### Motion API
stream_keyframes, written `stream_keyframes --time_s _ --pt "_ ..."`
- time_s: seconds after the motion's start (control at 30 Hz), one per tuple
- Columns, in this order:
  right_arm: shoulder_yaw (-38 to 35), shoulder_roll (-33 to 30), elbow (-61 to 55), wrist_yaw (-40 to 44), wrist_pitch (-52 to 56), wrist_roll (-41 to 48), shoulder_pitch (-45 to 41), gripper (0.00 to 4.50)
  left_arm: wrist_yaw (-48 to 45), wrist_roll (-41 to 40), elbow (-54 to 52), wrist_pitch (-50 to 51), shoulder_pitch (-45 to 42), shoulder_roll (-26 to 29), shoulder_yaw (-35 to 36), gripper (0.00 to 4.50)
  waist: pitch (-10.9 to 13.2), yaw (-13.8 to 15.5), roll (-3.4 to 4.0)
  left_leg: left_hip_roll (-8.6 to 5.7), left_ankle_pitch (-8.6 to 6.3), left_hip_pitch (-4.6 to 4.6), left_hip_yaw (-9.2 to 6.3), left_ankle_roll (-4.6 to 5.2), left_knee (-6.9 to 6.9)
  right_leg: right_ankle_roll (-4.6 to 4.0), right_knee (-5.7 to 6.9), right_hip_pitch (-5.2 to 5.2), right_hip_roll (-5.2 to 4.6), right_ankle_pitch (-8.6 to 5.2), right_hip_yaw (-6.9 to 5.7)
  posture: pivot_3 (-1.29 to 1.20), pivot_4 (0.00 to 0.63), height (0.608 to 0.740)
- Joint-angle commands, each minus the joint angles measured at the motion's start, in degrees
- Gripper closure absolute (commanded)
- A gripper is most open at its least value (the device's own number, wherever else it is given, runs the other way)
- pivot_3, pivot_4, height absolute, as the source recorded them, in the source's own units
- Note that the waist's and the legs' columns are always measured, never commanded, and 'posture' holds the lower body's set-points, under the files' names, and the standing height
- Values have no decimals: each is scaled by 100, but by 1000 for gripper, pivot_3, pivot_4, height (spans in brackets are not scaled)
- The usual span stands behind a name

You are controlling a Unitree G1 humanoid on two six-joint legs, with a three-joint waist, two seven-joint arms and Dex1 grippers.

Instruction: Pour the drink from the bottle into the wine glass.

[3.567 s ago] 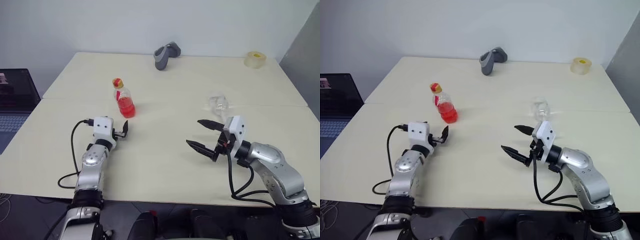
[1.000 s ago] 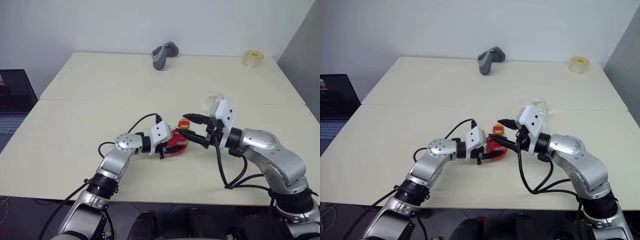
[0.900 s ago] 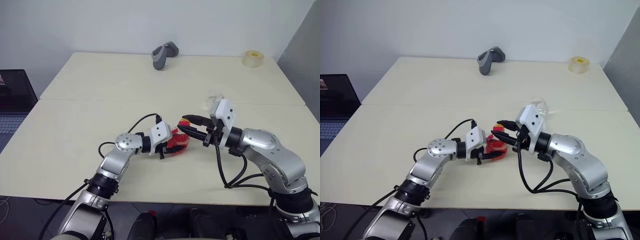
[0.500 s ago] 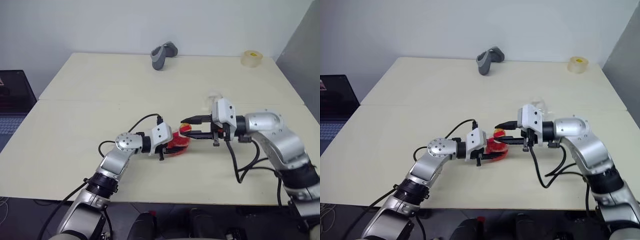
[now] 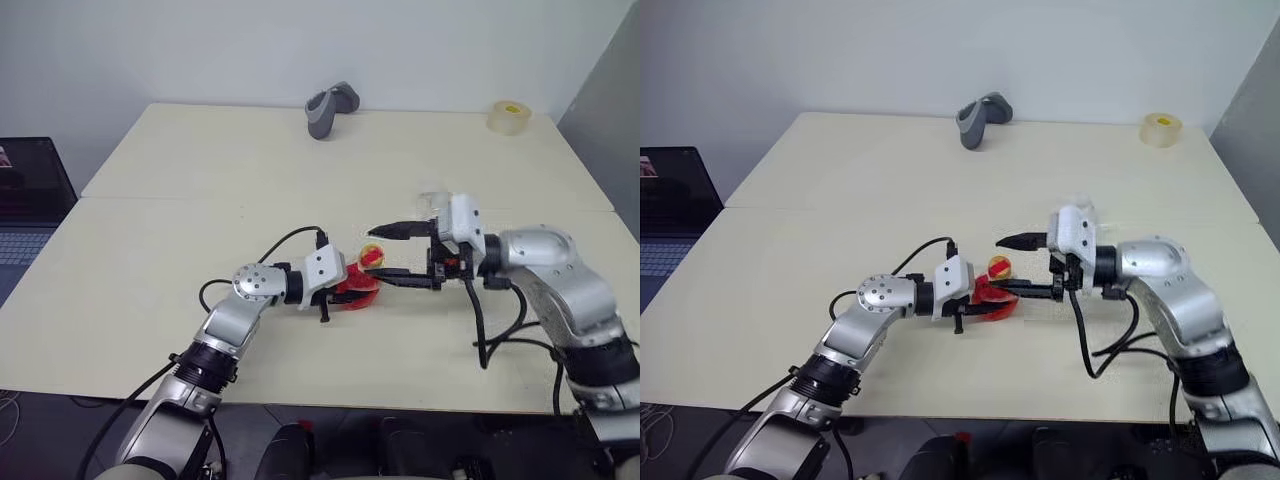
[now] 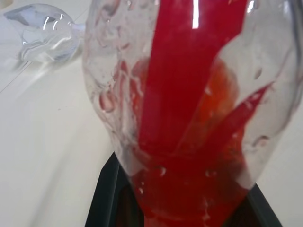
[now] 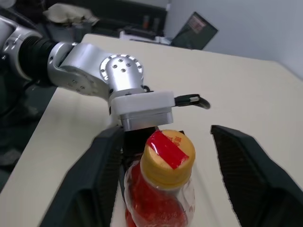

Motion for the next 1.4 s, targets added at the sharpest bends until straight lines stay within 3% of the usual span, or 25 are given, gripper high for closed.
stream_keyframes --time_s 0.03,0.17,0.33,0.53,0.67,0.87,1.0,1.17,1.23,1.4 --pt "-442 233 -1025 -943 440 326 439 155 105 -51 -40 31 18 -71 87 3467 0 -6 0 0 0 2 0 0 0 0 1 1 0 0 0 0 150 740" --pt "-314 837 -1550 -2187 536 -192 858 112 175 -60 14 42 -29 -135 101 3467 0 -13 0 1 0 7 -1 0 0 1 7 3 4 -1 -1 0 150 740" --pt "63 1298 -1480 -3004 401 -960 979 112 157 -45 65 34 -79 -174 90 3467 0 -12 0 -3 1 6 2 -1 0 1 4 2 3 -1 2 0 150 740" --pt "261 1263 -1434 -2975 232 -1272 1104 112 135 -37 133 11 -131 -198 84 3468 0 -14 0 -4 1 7 3 -1 0 1 4 3 3 -1 1 0 150 740" --pt "153 1281 -1864 -2635 695 -440 1287 112 141 -33 130 17 -118 -188 96 3468 0 -16 0 -3 1 6 2 0 -1 1 4 3 4 -1 0 0 150 740" --pt "179 1260 -1760 -2740 779 -483 1269 112 162 -26 127 23 -116 -199 92 3468 0 -18 0 -3 0 8 1 1 -1 2 4 5 4 -1 -1 0 150 740" --pt "168 1262 -1703 -2765 790 -512 1272 1035 166 -22 133 16 -104 -194 91 3469 0 -18 0 -3 0 8 1 1 -1 2 4 4 4 -1 0 0 150 740" --pt "192 1245 -1685 -2752 790 -545 1293 2929 176 -22 105 37 -93 -196 85 3498 0 -18 0 -3 0 8 1 1 -1 2 4 4 4 -1 -1 0 150 740" --pt "205 1222 -1687 -2736 783 -552 1293 3348 176 -21 99 38 -90 -196 84 3507 0 -18 0 -3 0 8 2 1 -1 2 4 5 4 -1 0 0 150 740" --pt "249 904 -1510 -2294 643 -541 1204 3338 158 -20 80 43 -94 -186 75 3515 0 -19 0 -4 0 8 1 1 -1 2 4 5 4 -1 -1 0 150 740"
